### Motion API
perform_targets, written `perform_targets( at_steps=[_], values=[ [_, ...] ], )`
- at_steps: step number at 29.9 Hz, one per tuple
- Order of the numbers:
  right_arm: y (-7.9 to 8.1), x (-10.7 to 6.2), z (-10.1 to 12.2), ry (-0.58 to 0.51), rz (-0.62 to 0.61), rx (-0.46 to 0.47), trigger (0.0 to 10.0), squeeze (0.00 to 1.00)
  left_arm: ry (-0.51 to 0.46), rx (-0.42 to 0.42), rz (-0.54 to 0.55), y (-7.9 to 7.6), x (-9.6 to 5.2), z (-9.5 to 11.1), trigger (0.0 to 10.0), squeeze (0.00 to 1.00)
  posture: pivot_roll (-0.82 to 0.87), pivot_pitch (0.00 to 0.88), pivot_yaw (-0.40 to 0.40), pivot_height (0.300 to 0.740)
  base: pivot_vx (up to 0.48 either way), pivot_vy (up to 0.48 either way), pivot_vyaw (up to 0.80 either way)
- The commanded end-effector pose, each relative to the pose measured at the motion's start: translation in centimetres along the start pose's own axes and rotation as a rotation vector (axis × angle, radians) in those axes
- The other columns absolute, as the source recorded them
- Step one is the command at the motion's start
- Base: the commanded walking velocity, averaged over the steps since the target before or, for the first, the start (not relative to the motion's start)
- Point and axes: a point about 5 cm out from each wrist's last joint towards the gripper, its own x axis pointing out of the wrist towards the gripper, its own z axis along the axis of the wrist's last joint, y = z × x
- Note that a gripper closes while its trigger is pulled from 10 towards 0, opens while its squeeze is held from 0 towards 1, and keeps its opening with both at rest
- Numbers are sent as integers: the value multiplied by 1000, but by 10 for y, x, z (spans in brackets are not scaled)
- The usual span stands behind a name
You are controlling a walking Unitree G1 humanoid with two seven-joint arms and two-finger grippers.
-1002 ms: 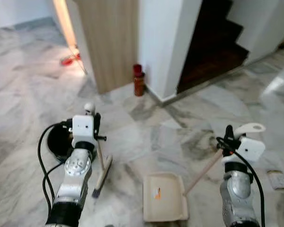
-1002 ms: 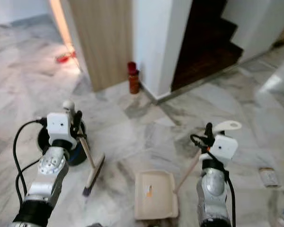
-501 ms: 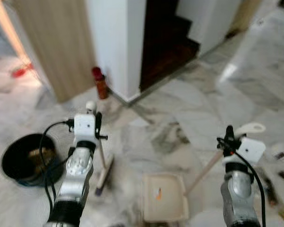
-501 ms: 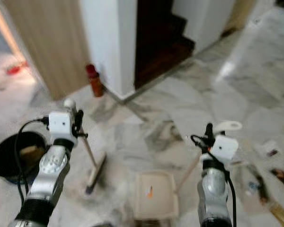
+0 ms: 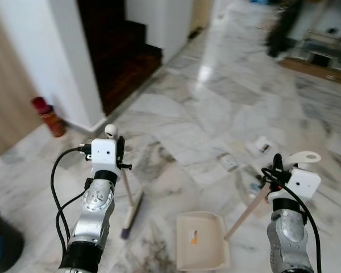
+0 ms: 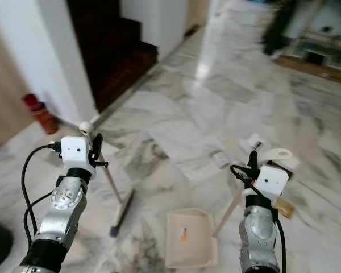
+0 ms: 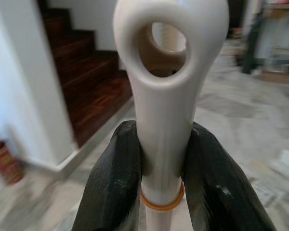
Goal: Sweep floor
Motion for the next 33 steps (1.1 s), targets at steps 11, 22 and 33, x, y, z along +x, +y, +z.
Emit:
perform_targets(
  at_steps=[11,22,33],
  values=[
    [-1,4,7,-32,-8,13,10000,0,-58,25,1,3,3,9,10000,0,97,89,-16,740,0,-32,-800],
    [-1,4,8,-34,-9,11,10000,0,-57,18,3,3,2,9,10000,0,94,96,-18,740,0,-116,-800],
    [-1,4,9,-40,-6,10,10000,0,-57,11,6,3,4,9,10000,0,90,109,-17,740,0,0,-622]
  ],
)
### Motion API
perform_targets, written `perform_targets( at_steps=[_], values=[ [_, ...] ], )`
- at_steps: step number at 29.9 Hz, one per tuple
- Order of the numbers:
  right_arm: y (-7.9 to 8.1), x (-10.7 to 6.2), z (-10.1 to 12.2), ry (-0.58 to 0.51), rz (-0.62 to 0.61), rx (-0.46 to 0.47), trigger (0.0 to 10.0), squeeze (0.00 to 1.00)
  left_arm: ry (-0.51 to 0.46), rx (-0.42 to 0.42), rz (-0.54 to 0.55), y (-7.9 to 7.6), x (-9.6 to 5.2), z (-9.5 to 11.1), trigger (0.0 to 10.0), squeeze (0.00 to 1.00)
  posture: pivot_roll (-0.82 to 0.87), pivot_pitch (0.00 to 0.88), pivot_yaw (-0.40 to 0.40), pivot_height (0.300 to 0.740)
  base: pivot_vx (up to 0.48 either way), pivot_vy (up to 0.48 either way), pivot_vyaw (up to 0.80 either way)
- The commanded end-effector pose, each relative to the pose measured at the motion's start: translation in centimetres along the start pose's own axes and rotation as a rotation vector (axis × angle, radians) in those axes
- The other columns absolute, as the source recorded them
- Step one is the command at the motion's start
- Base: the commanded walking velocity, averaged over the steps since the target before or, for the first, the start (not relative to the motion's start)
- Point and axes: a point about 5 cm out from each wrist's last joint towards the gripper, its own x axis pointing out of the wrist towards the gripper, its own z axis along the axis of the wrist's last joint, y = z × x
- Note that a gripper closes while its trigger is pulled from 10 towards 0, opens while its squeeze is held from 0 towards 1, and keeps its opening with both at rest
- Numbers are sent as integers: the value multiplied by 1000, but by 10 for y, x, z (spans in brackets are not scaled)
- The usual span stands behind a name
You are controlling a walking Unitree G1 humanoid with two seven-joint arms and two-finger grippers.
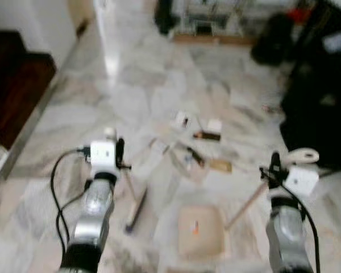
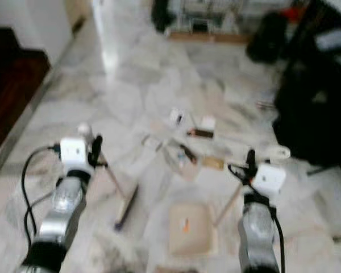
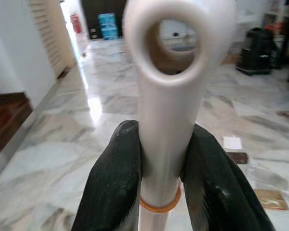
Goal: Sweep floor
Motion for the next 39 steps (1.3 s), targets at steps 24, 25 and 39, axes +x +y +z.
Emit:
perform_targets(
  at_steps=[24,25,39],
  values=[
    [3,6,12,-61,23,-18,10000,0,-42,-45,-25,-4,8,8,10000,0,83,102,-15,740,0,0,0],
    [3,6,13,-61,25,-19,10000,0,-41,-44,-25,-4,8,8,10000,0,83,102,-15,740,0,0,0],
    [-11,1,22,-106,78,-86,10000,0,-52,53,65,30,6,2,10000,0,63,32,-33,740,0,0,0]
  ],
)
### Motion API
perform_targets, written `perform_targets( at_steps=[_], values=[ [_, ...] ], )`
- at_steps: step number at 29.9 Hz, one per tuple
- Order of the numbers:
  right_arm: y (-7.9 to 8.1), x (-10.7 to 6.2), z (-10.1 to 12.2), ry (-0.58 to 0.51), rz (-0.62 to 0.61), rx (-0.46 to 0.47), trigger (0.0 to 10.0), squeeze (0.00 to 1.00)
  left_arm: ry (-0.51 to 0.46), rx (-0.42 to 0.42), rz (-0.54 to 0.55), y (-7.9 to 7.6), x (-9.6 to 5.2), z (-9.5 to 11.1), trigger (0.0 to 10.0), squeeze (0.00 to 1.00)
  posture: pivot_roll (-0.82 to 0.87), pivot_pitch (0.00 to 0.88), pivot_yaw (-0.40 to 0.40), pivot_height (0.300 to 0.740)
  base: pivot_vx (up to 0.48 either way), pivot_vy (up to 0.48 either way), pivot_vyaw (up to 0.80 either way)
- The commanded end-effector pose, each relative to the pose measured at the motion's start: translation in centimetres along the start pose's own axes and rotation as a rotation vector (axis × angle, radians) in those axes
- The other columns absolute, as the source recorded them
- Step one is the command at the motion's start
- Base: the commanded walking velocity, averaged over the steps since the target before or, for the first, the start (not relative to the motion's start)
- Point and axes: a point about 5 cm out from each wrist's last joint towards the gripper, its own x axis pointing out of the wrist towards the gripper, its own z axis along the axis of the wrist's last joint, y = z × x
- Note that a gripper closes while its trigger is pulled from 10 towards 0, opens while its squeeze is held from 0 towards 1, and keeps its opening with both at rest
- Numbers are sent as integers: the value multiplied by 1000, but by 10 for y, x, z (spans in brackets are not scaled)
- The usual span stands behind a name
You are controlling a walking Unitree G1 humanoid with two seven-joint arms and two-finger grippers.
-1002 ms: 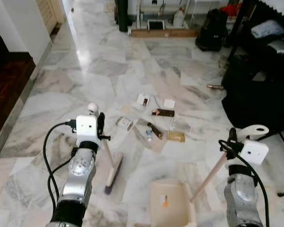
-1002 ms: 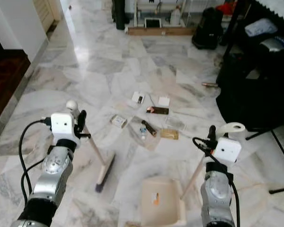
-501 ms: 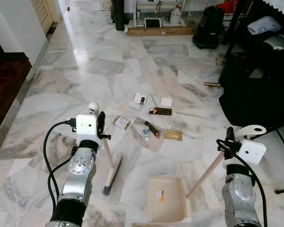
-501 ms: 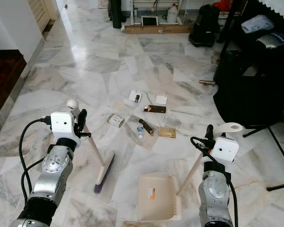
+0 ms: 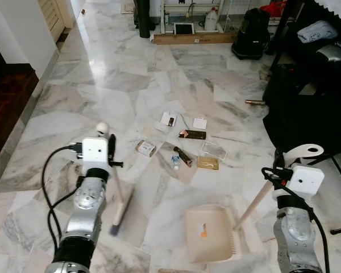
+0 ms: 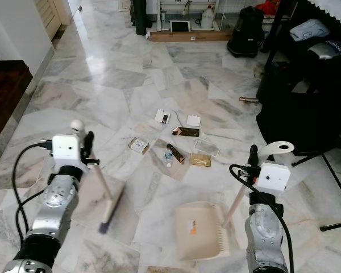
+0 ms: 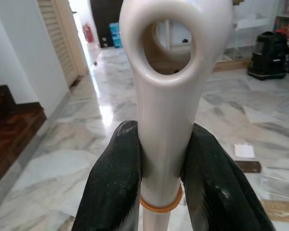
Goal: Sweep floor
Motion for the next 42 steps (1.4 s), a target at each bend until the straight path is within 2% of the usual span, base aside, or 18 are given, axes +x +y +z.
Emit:
perform_targets(
  at_steps=[1,8,16,36,42],
  values=[
    [0,0,6,-31,2,14,10000,0,-37,7,16,6,2,4,10000,0,64,29,-32,740,0,0,0],
    [3,-2,3,-15,8,24,10000,0,-43,4,2,1,2,4,10000,0,65,13,-27,740,35,0,0],
    [3,0,5,-20,8,31,10000,0,-55,-11,-39,-14,4,6,10000,0,65,19,-27,740,297,0,0],
    [5,4,10,-26,49,28,10000,0,-69,-35,-47,-23,5,8,10000,0,61,37,-37,740,357,0,0],
    [8,3,8,-15,56,29,10000,0,-66,-33,-44,-21,4,7,10000,0,64,40,-40,740,359,0,0]
  ],
)
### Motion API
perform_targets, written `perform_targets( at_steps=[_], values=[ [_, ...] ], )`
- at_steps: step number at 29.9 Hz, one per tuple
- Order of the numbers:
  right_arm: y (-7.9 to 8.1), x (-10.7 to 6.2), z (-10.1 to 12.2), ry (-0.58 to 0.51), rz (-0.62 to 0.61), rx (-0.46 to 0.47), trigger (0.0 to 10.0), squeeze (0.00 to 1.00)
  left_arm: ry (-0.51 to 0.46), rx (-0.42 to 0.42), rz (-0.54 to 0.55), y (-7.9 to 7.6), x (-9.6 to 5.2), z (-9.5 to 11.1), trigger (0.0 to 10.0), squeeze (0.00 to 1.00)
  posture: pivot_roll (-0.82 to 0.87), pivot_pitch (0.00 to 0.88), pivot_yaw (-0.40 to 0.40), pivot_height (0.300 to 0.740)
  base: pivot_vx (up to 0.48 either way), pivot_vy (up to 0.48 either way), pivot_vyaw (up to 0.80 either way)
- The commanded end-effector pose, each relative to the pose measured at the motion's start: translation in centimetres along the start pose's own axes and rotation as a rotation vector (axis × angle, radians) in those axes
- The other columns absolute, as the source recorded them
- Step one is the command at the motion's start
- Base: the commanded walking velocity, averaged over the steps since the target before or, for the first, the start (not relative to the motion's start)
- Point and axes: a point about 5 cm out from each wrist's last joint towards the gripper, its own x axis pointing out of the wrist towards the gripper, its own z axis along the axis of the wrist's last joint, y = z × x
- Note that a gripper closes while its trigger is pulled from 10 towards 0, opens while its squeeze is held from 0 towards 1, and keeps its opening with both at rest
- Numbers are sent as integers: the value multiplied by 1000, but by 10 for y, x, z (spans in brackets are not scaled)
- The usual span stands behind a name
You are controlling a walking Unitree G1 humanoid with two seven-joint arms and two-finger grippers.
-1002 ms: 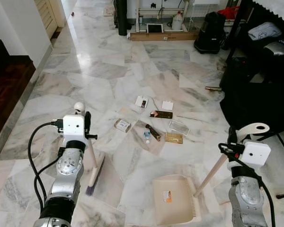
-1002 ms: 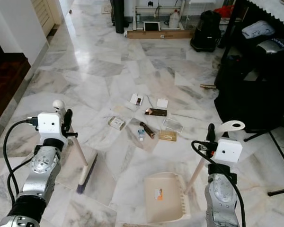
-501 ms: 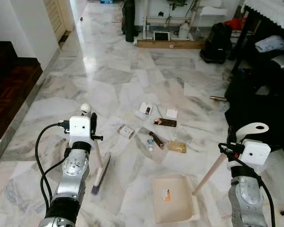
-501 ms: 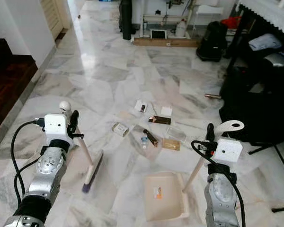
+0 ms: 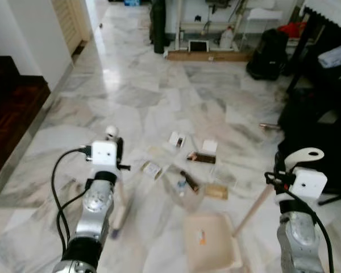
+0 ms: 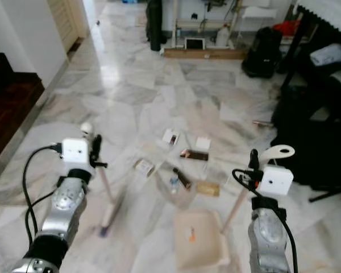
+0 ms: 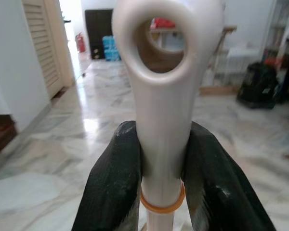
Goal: Sweep floor
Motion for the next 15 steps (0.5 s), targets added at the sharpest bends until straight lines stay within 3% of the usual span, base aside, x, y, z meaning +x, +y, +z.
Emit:
perform_targets(
  at_steps=[1,15],
  values=[
    [7,3,7,-31,16,20,10000,0,-51,30,22,10,3,9,10000,0,65,40,-40,740,360,0,0],
    [7,6,9,-31,15,23,10000,0,-79,26,27,10,7,16,10000,0,58,46,-37,740,358,0,0]
  ],
)
